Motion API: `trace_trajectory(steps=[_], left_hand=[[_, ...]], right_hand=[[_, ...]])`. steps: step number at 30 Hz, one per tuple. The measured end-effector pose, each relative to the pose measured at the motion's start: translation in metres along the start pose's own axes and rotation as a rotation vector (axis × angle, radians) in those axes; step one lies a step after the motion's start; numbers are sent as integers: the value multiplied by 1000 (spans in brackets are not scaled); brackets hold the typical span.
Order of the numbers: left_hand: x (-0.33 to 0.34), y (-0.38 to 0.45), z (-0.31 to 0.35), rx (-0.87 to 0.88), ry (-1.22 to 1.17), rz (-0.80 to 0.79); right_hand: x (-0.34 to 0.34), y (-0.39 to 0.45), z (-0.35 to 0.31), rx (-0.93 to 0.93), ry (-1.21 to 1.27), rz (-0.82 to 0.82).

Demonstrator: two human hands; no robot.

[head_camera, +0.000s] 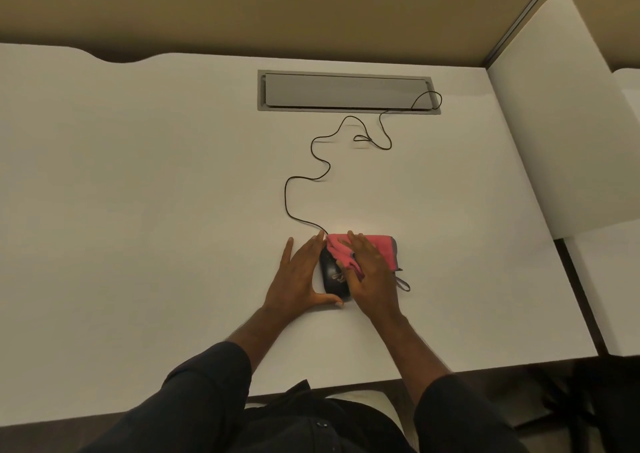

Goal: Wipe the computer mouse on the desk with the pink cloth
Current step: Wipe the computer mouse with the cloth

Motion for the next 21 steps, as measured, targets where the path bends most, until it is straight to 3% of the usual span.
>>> trace_trajectory(steps=[9,21], left_hand=[[1,1,0,-5,44,-32],[-1,0,2,7,30,-53]], right_hand=[[3,5,-11,4,-91,-12],[15,1,-21,-140,-265,-119]])
Point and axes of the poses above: each hand's wrist, its own y-axis towards the middle knuckle, its own x-axis out of the palm, z = x × y, the point moved 3 cm from there along y, towards the middle knuckle, and after that the axes turned 11 degrees about y, right-handed, at the moved point
